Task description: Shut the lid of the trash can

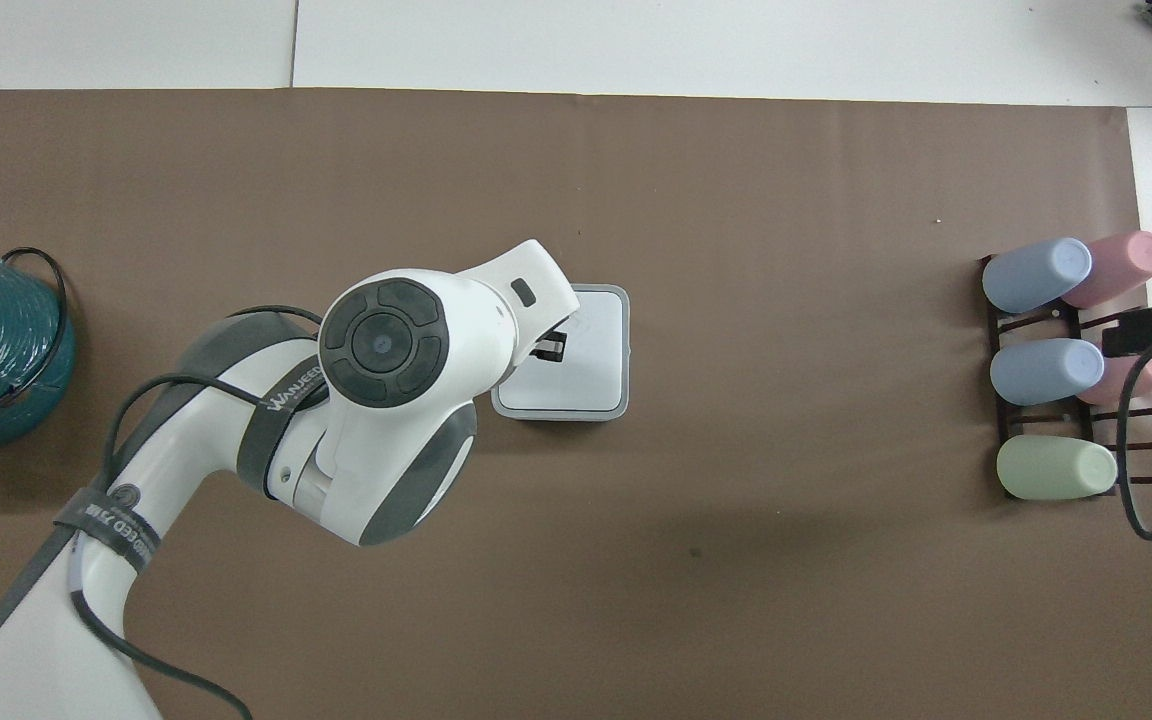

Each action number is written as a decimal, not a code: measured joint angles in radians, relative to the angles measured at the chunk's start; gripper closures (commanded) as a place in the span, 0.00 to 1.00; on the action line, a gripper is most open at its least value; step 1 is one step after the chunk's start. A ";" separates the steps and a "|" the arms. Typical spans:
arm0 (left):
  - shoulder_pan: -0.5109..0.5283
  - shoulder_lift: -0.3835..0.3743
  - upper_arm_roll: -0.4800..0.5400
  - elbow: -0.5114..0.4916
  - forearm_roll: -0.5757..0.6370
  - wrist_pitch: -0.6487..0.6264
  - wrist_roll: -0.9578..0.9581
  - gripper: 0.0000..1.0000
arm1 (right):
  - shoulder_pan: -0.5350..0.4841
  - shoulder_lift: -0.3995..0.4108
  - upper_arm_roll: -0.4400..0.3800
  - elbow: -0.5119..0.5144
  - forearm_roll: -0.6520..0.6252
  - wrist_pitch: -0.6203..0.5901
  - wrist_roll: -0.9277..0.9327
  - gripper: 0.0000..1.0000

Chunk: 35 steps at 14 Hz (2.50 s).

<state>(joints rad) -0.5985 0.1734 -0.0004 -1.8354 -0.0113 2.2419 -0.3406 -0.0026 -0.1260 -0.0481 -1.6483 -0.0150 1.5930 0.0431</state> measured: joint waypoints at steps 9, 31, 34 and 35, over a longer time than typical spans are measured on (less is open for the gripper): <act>0.243 -0.108 0.009 -0.003 0.001 -0.210 0.208 0.00 | 0.000 0.000 0.000 0.000 0.000 0.000 0.000 0.00; 0.522 -0.192 0.023 0.345 0.001 -0.768 0.434 0.00 | 0.000 0.000 0.000 0.000 0.000 0.000 0.000 0.00; 0.525 -0.194 0.023 0.337 0.001 -0.770 0.434 0.00 | 0.000 0.000 0.000 0.000 0.000 0.000 0.000 0.00; 0.525 -0.194 0.023 0.336 0.001 -0.770 0.434 0.00 | 0.000 0.000 0.000 0.000 0.000 0.000 0.000 0.00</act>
<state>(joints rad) -0.0736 -0.0210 0.0222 -1.4993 -0.0099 1.4719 0.0929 -0.0026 -0.1260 -0.0481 -1.6483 -0.0150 1.5930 0.0431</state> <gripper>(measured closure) 0.000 0.000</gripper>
